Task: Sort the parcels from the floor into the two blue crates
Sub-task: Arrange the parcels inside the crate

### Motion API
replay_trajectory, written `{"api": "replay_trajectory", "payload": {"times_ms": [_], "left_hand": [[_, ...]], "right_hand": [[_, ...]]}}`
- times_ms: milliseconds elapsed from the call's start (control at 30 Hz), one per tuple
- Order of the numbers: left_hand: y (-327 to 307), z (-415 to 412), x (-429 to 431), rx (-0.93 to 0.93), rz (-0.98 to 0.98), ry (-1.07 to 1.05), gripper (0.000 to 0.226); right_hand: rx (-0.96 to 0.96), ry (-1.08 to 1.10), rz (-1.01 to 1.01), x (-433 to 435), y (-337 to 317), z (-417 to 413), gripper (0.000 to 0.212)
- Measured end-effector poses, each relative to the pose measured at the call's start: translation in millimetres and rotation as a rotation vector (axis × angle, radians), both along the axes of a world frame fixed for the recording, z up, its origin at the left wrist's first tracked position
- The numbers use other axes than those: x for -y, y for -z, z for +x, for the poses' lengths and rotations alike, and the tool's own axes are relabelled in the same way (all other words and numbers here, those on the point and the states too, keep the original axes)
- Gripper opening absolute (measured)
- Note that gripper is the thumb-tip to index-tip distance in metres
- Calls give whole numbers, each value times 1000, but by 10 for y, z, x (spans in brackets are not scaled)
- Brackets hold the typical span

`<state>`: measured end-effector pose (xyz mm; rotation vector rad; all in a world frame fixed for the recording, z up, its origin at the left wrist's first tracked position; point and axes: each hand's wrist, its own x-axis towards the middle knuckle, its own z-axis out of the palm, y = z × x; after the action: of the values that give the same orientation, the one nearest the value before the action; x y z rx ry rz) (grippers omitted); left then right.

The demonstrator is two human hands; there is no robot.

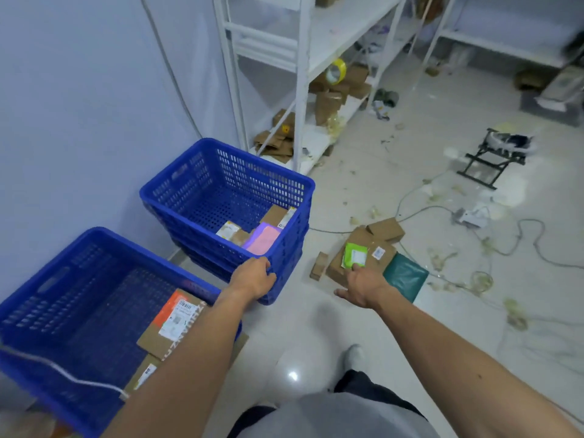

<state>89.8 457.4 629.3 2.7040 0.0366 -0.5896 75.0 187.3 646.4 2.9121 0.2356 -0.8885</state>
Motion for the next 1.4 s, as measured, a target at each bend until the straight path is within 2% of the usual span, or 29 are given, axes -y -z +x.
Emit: {"api": "replay_trajectory", "payload": {"times_ms": [300,467,633,800,1033,1400], "left_hand": [[56,383,1256,-12,48,142,30],[35,679,2039,-12,68,186,45],[107,901,2583,-40,96,186,41],[233,1016,2812,-114,126,174,42],[476,1200,2899,-208,124,168,48],[1134,2080,3147,-315,37,171,40]], "right_hand": [[-22,66,18,1097,166,135,61],[-14,56,33,1802,309,369,60],[-30,77,85,2417,467,572,59],[-69,99,90,2783,639,710,51],[-161,95,104,2954,923,960,58],[-223,147,87,3015,1367,1744,54]]}}
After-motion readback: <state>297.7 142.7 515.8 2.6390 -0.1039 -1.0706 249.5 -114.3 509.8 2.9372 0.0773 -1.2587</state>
